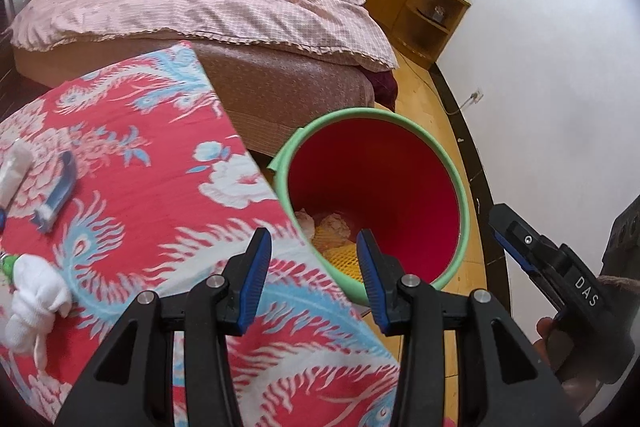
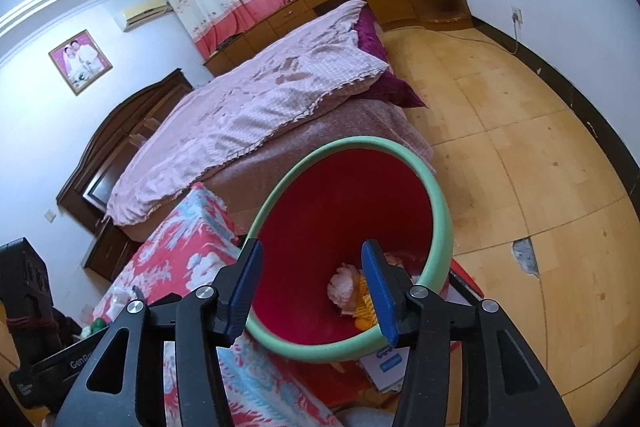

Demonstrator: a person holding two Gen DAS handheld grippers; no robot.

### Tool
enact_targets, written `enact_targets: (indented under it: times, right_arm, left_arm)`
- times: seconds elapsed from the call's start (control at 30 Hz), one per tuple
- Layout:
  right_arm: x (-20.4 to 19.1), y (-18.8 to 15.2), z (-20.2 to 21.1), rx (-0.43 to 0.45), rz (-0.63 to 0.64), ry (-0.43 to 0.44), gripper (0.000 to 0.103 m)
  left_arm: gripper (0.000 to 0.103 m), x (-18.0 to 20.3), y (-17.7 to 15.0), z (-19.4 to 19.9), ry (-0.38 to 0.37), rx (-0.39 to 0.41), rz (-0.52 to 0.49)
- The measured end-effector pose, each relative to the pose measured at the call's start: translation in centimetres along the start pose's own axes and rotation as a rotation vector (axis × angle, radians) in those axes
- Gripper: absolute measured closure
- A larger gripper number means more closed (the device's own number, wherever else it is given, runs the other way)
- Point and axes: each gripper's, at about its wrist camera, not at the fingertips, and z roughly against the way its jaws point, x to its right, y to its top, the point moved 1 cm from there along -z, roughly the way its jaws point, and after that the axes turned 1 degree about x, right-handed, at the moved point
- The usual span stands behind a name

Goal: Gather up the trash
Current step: 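Withdraw both tools to the table and close the left tool on the white glove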

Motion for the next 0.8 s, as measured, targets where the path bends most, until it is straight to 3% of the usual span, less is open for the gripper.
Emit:
enact_targets:
  times: [0.8]
  right_arm:
    - [-5.8,-3.4,0.8,-0.071,0.081,0.05,0.044]
  left_arm:
    - [0.059,-9.7,-2.8,8.1,0.147,0.111,0.164]
